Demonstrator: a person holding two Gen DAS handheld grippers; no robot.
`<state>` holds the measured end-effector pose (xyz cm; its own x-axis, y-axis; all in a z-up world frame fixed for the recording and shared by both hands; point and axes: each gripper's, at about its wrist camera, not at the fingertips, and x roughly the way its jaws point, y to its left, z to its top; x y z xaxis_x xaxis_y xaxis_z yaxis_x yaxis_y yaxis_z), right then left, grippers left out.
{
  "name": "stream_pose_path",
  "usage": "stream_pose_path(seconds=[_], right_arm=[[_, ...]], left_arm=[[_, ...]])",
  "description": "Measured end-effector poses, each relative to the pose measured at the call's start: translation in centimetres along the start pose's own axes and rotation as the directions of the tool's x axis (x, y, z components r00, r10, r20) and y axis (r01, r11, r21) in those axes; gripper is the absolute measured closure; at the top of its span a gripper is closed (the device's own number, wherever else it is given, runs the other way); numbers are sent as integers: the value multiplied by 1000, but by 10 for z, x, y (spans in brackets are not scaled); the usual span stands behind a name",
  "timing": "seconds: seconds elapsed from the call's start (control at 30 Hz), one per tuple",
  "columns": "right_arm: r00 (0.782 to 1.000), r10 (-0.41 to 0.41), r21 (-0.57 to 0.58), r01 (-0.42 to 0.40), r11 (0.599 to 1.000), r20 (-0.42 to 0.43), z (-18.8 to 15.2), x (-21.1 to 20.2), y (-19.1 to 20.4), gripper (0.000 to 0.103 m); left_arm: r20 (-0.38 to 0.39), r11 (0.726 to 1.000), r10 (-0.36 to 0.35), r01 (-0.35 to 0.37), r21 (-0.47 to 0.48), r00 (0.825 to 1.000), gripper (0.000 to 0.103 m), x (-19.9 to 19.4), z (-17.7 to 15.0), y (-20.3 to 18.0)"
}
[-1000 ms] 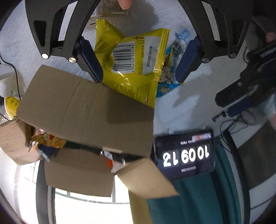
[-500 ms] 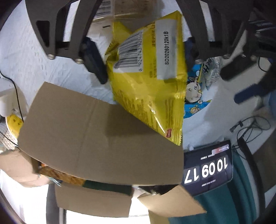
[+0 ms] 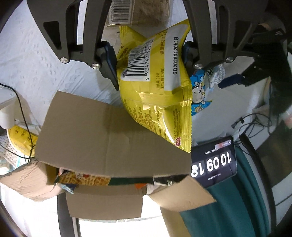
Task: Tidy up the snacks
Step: 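Grasp the clear packet with the left tool while the right tool grasps the yellow snack bag, then carry the clear packet and yellow snack bag over the cardboard box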
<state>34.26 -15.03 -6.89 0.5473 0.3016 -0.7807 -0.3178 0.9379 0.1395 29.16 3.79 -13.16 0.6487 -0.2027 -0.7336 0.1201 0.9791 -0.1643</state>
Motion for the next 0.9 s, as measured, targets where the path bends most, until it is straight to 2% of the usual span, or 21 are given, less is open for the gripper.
stream_pose_path(seconds=[0.17, 0.27, 0.4, 0.6, 0.9], right_arm=[[1000, 4, 21, -4, 1000, 31, 3, -12, -8, 45], [999, 5, 24, -6, 1000, 42, 2, -18, -12, 45], [999, 2, 25, -3, 1000, 48, 1, -22, -12, 45], [998, 1, 16, -2, 1000, 62, 3, -27, -8, 45], [996, 4, 17, -5, 1000, 90, 3, -44, -8, 45]], left_arm=[[7, 1000, 2, -2, -1, 1000, 30, -1, -2, 1], [14, 1000, -25, 25, -9, 1000, 45, -4, -5, 2], [12, 999, -38, 38, -8, 999, 54, -6, -7, 4], [22, 997, -72, 72, 2, 997, 60, -15, -10, 9], [93, 995, -99, 100, -5, 991, 60, -48, -6, 6]])
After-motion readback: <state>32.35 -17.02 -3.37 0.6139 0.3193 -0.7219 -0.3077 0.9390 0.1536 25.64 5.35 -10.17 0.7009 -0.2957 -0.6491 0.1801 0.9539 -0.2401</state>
